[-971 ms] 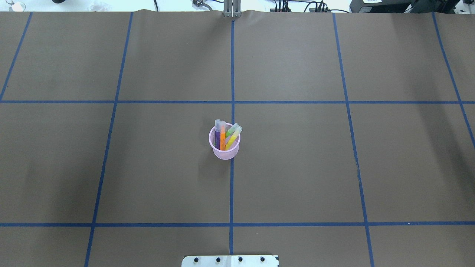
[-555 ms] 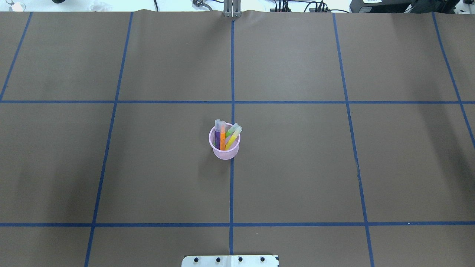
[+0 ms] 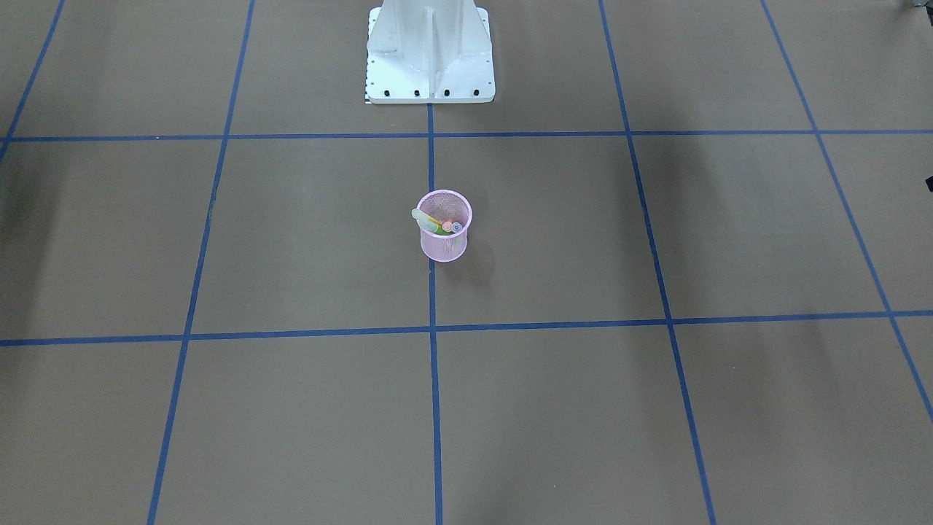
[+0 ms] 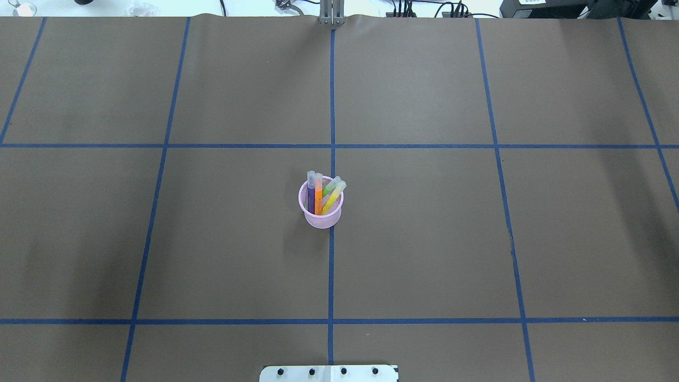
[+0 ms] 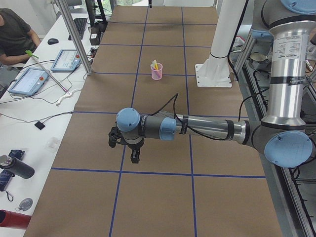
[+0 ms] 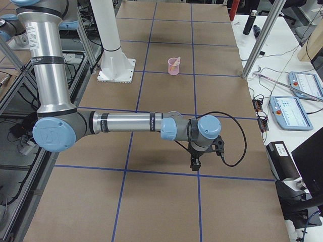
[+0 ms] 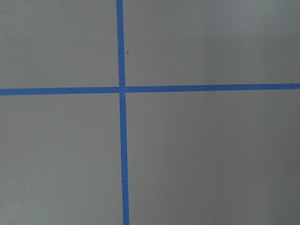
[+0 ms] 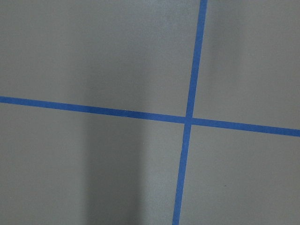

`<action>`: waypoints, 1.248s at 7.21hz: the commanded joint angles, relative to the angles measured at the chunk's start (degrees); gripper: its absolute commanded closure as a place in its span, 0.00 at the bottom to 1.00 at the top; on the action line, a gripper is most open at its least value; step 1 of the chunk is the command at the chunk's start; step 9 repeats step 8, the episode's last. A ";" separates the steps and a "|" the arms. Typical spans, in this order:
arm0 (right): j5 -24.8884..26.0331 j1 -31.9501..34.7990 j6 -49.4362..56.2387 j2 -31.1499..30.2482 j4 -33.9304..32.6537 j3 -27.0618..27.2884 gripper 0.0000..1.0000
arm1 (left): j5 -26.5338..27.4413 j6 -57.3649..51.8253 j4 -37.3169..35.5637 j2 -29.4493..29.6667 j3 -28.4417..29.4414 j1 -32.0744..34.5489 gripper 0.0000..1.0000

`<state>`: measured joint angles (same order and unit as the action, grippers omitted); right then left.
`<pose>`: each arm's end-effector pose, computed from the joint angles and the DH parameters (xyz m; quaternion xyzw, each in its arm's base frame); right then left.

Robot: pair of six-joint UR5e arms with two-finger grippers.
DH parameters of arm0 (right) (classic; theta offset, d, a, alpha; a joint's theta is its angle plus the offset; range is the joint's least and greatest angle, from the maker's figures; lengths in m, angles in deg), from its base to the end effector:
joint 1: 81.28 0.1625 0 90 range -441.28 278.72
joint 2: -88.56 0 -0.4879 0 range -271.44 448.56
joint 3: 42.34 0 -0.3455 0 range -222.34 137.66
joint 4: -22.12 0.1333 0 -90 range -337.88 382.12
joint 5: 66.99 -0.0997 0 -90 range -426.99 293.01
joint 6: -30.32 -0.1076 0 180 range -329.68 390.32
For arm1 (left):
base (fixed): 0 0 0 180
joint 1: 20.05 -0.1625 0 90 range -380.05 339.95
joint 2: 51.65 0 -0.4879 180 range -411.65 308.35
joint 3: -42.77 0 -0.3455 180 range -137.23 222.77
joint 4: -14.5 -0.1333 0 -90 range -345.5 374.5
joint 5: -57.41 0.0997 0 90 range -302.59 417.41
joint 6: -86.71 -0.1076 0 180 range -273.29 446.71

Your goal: Collect pens into pen holder

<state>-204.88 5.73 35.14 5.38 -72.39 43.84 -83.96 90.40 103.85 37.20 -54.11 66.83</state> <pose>0.0273 -0.5028 0.7036 -0.0056 -0.4060 -0.0569 0.9121 -0.0253 -0.4413 0.6739 0.0142 0.4346 0.0147 0.9004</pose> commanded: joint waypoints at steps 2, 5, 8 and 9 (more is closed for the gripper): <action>-0.19 0.00 -0.07 -0.23 0.02 3.37 0.01 | 0.48 -0.08 0.04 -0.69 -0.42 -0.04 0.00; -0.45 0.00 0.01 -0.23 0.02 3.82 0.01 | 0.30 -0.35 0.13 -1.31 -1.56 0.05 0.00; -0.36 -0.09 0.01 -0.23 0.02 4.26 0.01 | -0.22 -0.08 0.13 -1.13 -2.34 0.05 0.00; -0.36 -0.09 0.01 -0.23 0.02 4.26 0.01 | -0.22 -0.08 0.13 -1.13 -2.34 0.05 0.00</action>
